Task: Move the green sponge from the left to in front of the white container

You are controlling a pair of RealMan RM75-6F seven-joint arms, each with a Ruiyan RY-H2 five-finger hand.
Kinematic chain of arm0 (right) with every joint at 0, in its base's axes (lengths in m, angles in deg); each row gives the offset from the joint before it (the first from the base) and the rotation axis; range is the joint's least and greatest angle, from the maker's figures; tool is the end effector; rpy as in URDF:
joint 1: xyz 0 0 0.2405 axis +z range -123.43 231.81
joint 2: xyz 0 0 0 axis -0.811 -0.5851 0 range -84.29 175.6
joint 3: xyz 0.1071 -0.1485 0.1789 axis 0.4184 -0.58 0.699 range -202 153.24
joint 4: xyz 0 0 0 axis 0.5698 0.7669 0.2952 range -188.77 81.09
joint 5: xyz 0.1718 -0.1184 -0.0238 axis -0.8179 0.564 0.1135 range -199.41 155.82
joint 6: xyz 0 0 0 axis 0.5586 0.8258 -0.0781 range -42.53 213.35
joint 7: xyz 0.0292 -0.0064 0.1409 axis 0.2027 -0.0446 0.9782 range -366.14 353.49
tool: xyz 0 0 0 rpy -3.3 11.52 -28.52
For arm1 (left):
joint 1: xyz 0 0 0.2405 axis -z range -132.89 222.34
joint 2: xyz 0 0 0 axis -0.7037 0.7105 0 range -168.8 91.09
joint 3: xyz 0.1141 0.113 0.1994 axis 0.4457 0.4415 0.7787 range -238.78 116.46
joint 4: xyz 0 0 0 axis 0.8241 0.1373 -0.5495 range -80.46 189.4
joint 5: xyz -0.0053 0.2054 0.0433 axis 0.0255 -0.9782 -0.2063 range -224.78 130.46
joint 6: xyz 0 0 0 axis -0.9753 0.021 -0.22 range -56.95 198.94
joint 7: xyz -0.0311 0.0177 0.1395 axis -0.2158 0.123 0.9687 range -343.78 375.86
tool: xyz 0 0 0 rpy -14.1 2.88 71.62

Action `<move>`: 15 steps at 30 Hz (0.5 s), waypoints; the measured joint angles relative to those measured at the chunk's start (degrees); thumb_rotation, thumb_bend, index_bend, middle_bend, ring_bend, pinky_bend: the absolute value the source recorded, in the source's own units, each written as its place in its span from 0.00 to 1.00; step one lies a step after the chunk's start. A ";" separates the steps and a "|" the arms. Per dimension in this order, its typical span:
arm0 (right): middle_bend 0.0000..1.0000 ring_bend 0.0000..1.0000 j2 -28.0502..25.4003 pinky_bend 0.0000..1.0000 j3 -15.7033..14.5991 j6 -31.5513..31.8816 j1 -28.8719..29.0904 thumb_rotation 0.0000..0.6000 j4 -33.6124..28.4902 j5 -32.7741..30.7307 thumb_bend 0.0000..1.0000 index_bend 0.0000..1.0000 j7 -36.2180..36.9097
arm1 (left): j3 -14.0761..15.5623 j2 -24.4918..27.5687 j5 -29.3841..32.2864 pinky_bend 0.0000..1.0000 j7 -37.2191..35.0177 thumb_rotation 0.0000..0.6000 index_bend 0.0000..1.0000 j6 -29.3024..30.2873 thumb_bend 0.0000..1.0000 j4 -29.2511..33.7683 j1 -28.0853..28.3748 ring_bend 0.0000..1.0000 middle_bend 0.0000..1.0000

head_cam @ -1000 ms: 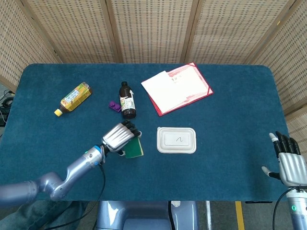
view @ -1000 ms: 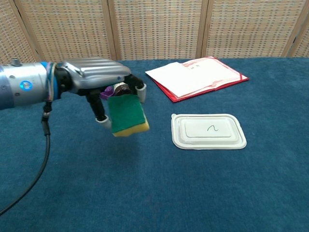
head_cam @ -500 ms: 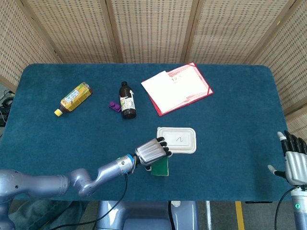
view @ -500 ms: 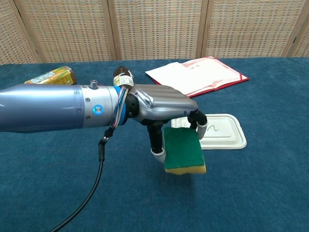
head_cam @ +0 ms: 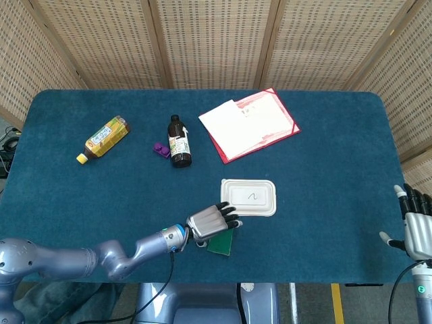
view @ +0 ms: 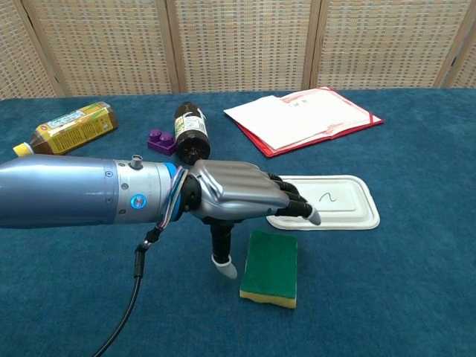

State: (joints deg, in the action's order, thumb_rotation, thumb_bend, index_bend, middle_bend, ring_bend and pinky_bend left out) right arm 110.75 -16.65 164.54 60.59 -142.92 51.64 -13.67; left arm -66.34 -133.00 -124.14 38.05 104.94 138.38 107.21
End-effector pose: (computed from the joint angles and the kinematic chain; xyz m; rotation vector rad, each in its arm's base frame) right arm -0.3424 -0.2056 0.1709 1.2639 -0.8852 0.7009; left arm -0.0365 0.3026 -0.0983 -2.6228 -0.4331 -0.8032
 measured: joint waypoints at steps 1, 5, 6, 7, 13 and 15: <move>0.00 0.00 -0.03 0.00 -0.04 0.11 -0.01 1.00 -0.14 0.21 0.00 0.00 0.00 | 0.01 0.65 0.07 0.00 -0.05 1.00 0.00 0.40 0.01 0.91 -0.26 0.00 0.00; 0.00 0.00 -0.20 0.00 -0.26 0.45 -0.14 1.00 -0.57 0.72 0.00 0.00 0.04 | 0.13 4.60 -0.49 0.00 -0.52 1.00 0.00 3.96 0.01 5.40 -1.88 0.00 0.00; 0.00 0.00 -0.22 0.00 -0.29 0.48 -0.15 1.00 -0.61 0.79 0.00 0.00 0.03 | 0.15 5.71 -0.72 0.00 -0.65 1.00 0.00 5.04 0.01 6.39 -2.37 0.00 0.00; 0.00 0.00 -0.23 0.00 -0.34 0.50 -0.17 1.00 -0.65 0.87 0.00 0.00 0.03 | 0.16 6.82 -0.96 0.00 -0.74 1.00 0.00 6.22 0.01 7.28 -2.91 0.00 0.00; 0.00 0.00 -0.22 0.00 -0.81 0.59 -0.30 1.00 -0.95 1.44 0.00 0.00 -0.19 | 0.36 15.21 -1.77 0.00 -0.95 1.00 0.00 14.51 0.01 12.75 -7.70 0.00 0.00; 0.00 0.00 -0.16 0.00 -1.07 0.53 -0.31 1.00 -0.98 1.68 0.00 0.00 -0.49 | 0.51 18.41 -1.47 0.00 -1.11 1.00 0.00 17.06 0.01 14.42 -9.66 0.00 0.00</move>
State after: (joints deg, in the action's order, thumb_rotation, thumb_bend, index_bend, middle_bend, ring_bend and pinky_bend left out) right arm 110.59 -17.71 165.07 60.27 -143.91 53.32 -14.16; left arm -65.83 -114.59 -125.62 36.93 122.00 152.80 97.55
